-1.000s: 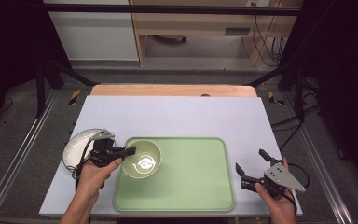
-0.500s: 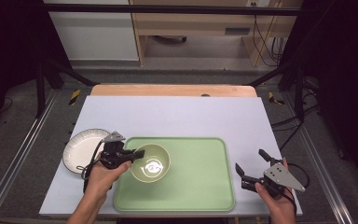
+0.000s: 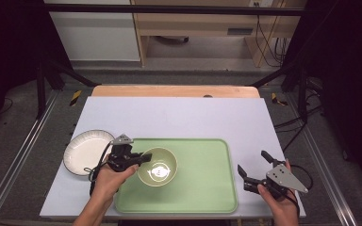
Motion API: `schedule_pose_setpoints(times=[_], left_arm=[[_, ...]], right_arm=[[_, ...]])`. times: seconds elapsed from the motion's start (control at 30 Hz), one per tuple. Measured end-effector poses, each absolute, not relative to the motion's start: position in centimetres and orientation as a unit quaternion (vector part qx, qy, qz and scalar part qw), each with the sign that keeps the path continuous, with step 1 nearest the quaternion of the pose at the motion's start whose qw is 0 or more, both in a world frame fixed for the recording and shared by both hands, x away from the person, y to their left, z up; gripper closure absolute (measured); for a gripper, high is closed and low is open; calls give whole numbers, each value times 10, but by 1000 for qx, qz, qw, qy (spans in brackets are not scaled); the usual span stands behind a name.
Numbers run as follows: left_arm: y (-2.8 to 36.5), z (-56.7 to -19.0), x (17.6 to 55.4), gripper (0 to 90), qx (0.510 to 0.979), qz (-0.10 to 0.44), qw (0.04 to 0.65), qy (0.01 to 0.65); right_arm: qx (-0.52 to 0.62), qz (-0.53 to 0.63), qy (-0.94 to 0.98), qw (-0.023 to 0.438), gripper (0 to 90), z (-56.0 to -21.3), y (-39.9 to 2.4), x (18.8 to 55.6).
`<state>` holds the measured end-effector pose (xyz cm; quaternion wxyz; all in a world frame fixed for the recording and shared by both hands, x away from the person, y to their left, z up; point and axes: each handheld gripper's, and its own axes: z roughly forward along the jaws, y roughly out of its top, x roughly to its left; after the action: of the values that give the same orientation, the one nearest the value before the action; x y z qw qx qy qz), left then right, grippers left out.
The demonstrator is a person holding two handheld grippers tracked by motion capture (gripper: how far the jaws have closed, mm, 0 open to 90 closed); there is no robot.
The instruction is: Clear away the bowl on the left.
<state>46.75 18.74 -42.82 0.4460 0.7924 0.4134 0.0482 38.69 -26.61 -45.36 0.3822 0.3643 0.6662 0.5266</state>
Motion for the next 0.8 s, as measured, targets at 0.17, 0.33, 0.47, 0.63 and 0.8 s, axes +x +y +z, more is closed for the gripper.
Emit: schedule_pose_setpoints(times=[0.17, 0.33, 0.47, 0.63, 0.8], left_arm=[[183, -431, 468, 827, 795, 47, 443, 412], [179, -433, 468, 827, 795, 44, 442, 413], [177, -435, 468, 827, 797, 43, 439, 412], [176, -437, 469, 827, 798, 41, 438, 412], [174, -438, 470, 827, 797, 39, 439, 414]], right_arm=[[365, 527, 666, 382, 58, -454, -266, 387], [365, 527, 666, 381, 58, -454, -266, 387], [364, 527, 667, 381, 58, -454, -266, 387], [364, 527, 667, 381, 58, -454, -266, 387], [364, 527, 667, 381, 58, -454, -266, 387]])
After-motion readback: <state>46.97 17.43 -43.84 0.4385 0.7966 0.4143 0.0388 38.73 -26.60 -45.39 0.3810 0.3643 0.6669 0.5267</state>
